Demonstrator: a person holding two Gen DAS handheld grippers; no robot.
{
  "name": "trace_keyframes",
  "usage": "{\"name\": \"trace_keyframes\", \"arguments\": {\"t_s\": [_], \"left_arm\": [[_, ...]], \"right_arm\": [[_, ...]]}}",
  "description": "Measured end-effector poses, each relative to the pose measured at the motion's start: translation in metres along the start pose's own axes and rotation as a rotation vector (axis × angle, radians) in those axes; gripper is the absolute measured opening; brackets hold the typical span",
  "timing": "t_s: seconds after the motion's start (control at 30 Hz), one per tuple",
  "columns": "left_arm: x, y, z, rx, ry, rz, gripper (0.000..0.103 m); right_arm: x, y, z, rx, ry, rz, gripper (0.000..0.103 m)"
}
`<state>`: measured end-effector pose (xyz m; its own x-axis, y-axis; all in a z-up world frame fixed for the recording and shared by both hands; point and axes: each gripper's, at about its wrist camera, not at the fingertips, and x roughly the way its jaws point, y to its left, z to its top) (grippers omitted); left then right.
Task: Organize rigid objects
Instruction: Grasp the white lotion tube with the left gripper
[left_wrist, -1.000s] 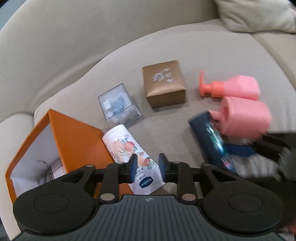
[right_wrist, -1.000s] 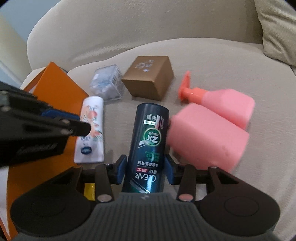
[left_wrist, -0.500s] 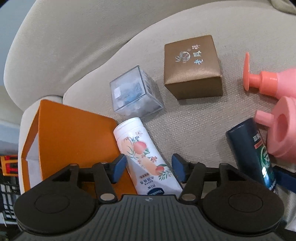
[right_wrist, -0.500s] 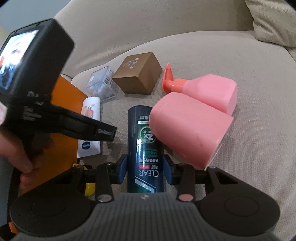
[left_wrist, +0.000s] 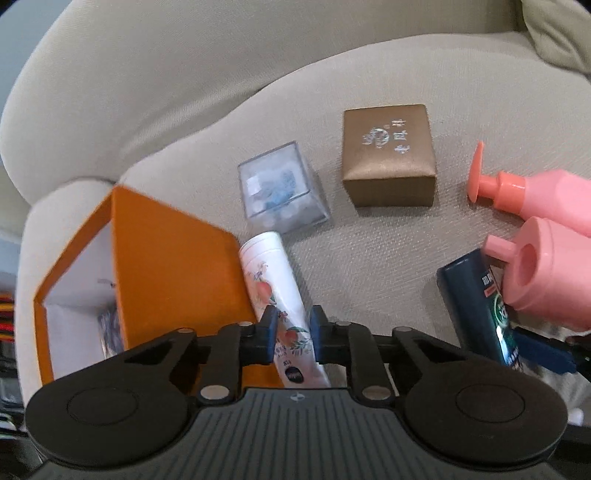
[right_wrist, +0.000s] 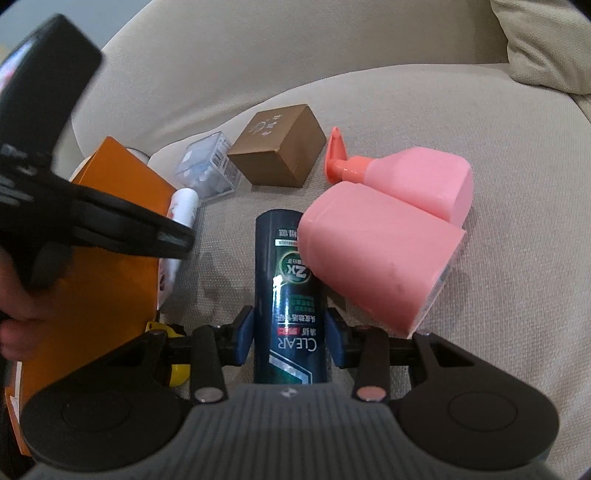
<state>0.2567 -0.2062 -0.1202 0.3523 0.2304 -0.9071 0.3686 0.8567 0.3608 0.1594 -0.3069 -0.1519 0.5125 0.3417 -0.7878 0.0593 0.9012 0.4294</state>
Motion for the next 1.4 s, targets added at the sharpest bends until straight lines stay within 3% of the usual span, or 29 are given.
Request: {"name": "trace_keyframes", "arguments": {"t_s": [0.17,0.4,0.57,0.67,0.77,0.9,1.13,1.27,1.4], "left_arm": [[-0.010,0.027,-0.010,-0.049,-0.026,-0.168,0.016],[-0.033,0.019,-0.036,-0.021,-0.071,-0.376,0.013],[-0.033,0.009,-0.034,0.007,-0.066,-0.356,0.017],[-0.032,0.000,-0.032,0.054,-0.045,-0.302,0.026],[-0.025,-0.006,-0.031,0.088,-0.041,-0.246,0.027],[-0.017,-0.010,-0.029,0.119,-0.035,-0.247,0.031],[-0.008,-0.022,-0.028,0.244,-0.069,-0.200,0.048],[-0.002,-0.028,-0.031,0.312,-0.091,-0.164,0.046],[-0.003,-0.026,-0.033,0.320,-0.098,-0.164,0.042]], "right_arm": [[-0.001,0.002,-0.001,-0.001,0.000,-0.005,0.042],[-0.001,0.001,0.002,0.009,0.028,0.007,0.042],[-0.001,-0.004,0.002,0.026,0.048,0.022,0.043],[-0.002,-0.003,0.001,0.024,0.050,0.021,0.043],[-0.002,-0.002,0.002,0.024,0.055,0.021,0.043],[-0.002,-0.002,0.003,0.018,0.061,0.024,0.044],[0.000,0.000,0.003,-0.007,0.067,0.015,0.044],[0.002,0.005,0.002,-0.048,0.067,0.006,0.045],[0.002,0.007,0.002,-0.065,0.066,0.014,0.051]]}}
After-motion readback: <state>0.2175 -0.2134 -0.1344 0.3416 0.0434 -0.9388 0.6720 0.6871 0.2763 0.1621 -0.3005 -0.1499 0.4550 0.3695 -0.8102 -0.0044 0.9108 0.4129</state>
